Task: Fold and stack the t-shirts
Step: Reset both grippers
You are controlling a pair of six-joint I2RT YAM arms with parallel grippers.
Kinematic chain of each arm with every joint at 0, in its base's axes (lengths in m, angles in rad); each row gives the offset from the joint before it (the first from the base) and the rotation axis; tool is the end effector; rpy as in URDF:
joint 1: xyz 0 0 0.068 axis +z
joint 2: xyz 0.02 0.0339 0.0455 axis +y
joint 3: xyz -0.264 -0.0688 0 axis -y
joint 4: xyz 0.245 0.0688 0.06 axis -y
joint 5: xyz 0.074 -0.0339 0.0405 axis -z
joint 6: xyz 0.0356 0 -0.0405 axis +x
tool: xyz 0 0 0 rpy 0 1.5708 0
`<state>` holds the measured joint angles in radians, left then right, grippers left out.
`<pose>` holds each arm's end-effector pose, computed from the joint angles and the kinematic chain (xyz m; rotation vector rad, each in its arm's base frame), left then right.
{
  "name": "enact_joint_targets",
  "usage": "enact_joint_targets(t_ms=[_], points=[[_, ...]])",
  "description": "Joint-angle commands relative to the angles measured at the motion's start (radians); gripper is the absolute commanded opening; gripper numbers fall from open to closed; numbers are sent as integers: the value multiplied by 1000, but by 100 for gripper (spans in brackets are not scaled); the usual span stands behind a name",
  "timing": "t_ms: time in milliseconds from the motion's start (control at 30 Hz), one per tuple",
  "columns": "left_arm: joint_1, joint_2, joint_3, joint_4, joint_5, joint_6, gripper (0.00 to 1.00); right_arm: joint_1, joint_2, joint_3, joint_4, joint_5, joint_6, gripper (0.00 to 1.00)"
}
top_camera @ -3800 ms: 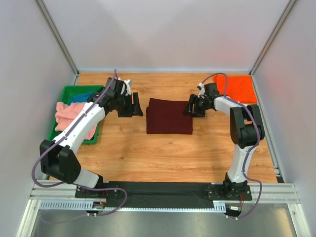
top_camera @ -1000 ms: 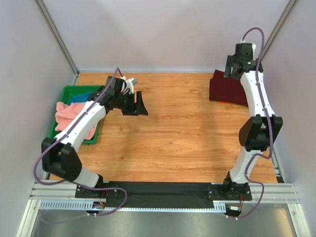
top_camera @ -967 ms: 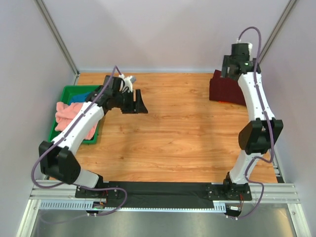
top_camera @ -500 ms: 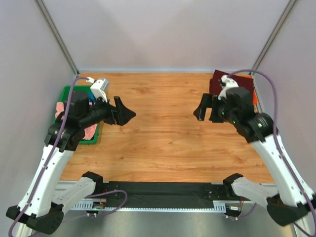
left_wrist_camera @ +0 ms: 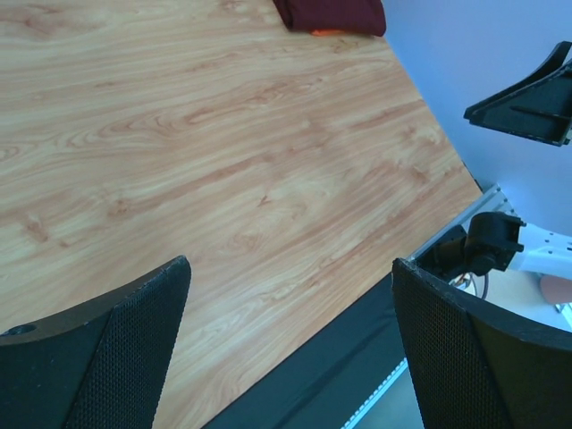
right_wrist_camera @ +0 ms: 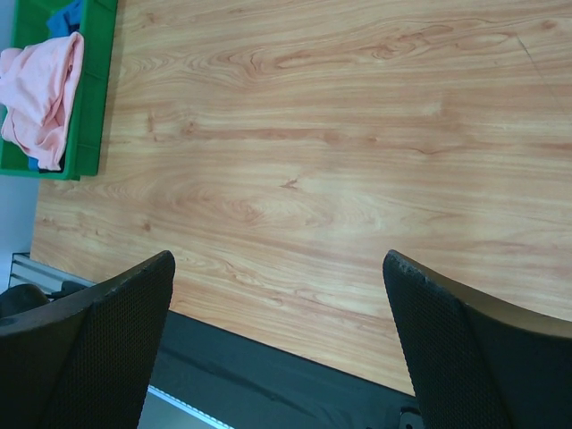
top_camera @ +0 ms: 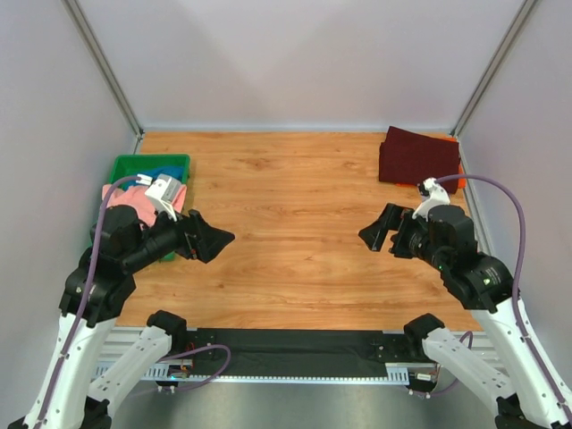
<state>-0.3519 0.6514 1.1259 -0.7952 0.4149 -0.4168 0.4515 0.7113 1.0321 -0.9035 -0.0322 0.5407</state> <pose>0.0905 -0.0485 0.4053 0.2323 1.9548 -0.9063 0.1121 0.0556 0.3597 0.0796 2.2151 0.5996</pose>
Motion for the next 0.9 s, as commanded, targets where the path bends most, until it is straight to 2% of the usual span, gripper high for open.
enact_joint_targets(t_ms=[0,233,867], points=[[5,1,-20,-10,-24,21,100,0,-68,-26,78,3,28,100],[5,11,-49,-10,-36,18,100,0,-81,20,55,17,25,100],[5,30,-55,17,-25,26,99,0,-104,20,48,63,10,100]])
